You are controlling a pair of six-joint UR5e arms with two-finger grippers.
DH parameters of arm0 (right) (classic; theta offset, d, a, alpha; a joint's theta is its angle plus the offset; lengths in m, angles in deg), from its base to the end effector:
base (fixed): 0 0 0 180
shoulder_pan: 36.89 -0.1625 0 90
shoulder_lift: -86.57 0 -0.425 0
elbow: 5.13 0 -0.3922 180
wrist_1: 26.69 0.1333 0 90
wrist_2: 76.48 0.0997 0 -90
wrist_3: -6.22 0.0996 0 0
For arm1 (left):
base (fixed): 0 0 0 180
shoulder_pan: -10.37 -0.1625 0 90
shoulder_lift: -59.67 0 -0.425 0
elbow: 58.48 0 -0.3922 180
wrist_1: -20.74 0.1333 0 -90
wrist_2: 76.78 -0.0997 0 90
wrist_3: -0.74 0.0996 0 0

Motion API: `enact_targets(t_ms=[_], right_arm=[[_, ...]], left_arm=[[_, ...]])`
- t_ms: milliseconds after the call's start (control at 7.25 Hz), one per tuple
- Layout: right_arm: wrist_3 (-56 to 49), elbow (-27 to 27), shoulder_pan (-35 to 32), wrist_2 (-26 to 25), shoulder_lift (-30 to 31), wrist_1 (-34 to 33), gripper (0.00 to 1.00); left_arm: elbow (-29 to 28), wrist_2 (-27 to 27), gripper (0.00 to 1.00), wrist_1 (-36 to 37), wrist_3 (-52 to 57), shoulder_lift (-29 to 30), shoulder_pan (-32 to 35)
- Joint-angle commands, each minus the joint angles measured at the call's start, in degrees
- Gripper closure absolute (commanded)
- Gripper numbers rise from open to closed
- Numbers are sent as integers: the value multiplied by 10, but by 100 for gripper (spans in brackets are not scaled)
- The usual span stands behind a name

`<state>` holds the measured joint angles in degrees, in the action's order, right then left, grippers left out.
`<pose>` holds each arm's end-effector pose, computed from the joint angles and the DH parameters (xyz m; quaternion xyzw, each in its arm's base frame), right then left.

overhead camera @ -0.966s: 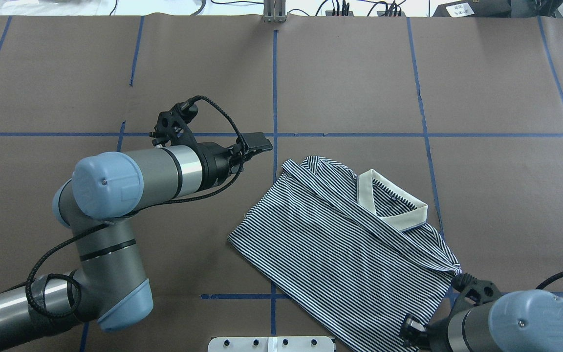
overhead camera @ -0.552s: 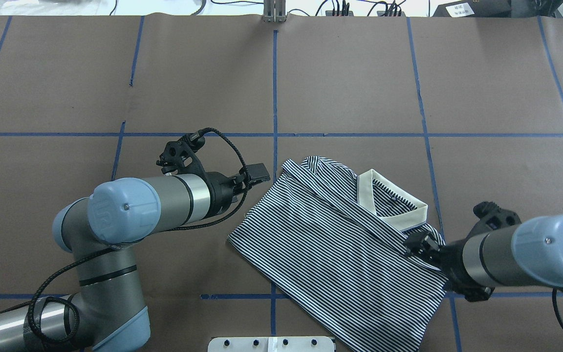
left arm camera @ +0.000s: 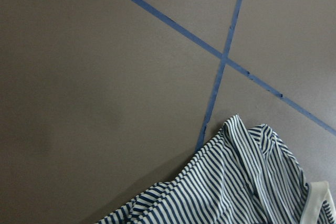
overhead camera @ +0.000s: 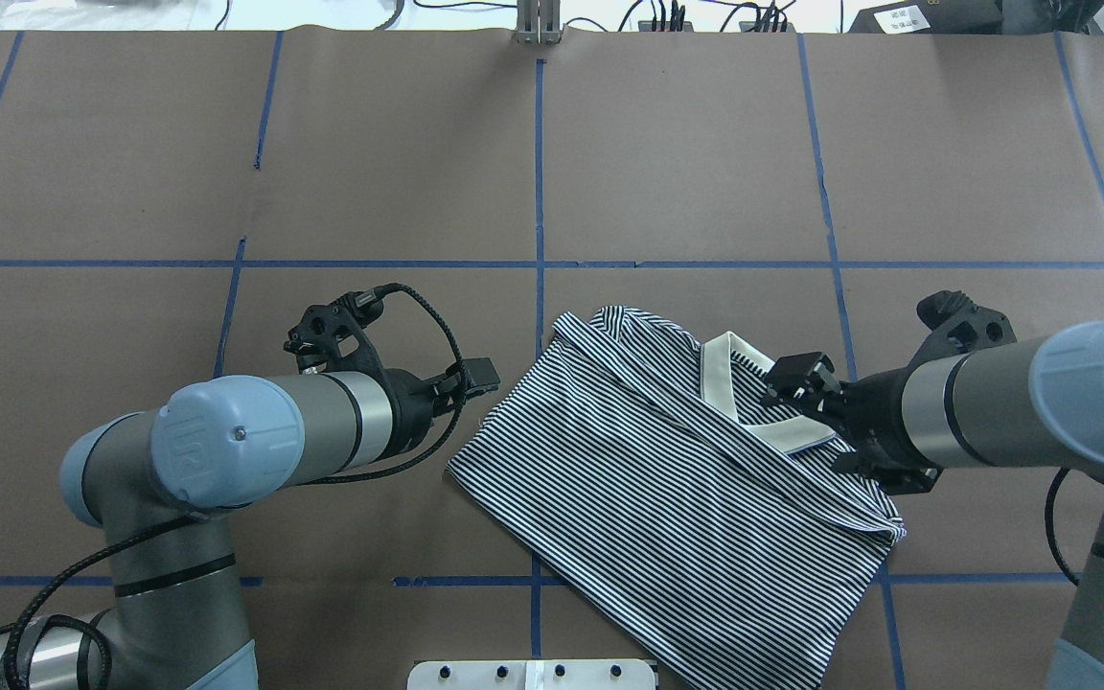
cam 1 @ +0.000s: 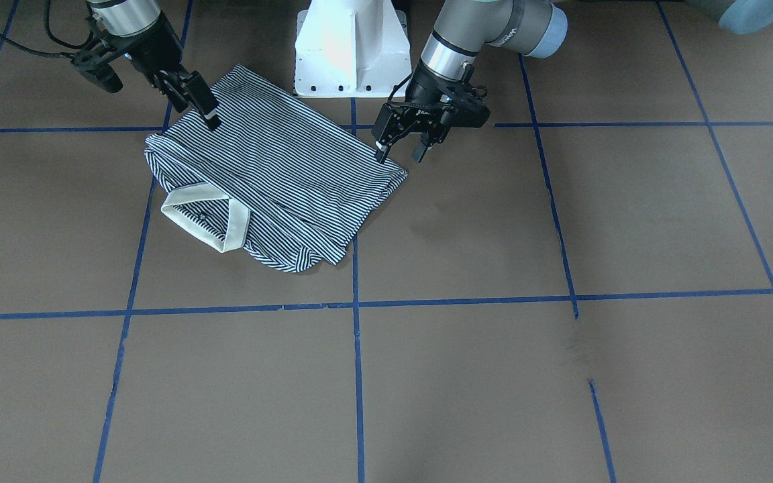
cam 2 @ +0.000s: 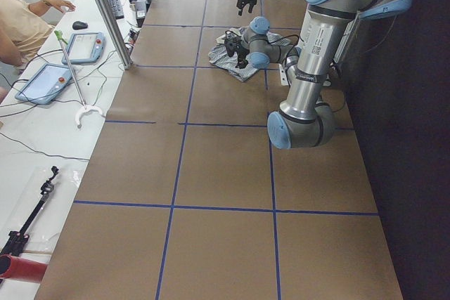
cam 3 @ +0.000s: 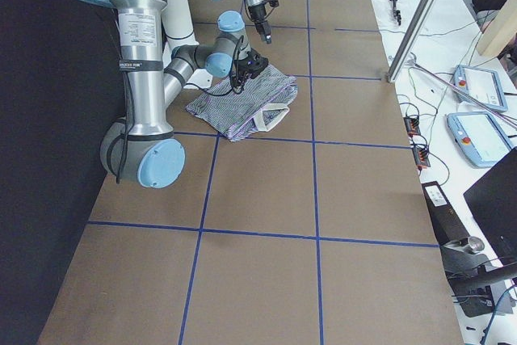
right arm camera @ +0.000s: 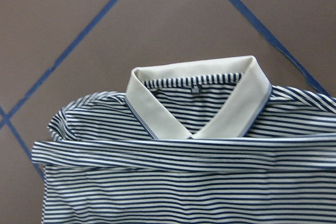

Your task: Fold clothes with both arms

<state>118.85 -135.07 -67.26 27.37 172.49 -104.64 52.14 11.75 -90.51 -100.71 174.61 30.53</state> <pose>-0.3313 -0.3210 0.2851 -0.0747 -0.4727 0.3403 0.8094 0.5020 -0.3290 0.2154 0.0525 0.5481 -0.2341 0.8012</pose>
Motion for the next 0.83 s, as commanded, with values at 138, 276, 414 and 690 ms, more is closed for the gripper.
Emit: enact_targets(t_ms=[138, 276, 414, 690], right_arm=[[-45, 32, -57, -8, -39, 6, 0], [-48, 36, -62, -14, -41, 6, 0], [-51, 44, -68, -15, -41, 6, 0], [-65, 54, -69, -15, -50, 6, 0]], left_arm=[[-4, 0, 25, 133, 20, 32, -31], [-28, -4, 26, 130, 23, 33, -32], [-56, -6, 29, 130, 27, 36, -34], [-92, -14, 32, 130, 35, 55, -35]])
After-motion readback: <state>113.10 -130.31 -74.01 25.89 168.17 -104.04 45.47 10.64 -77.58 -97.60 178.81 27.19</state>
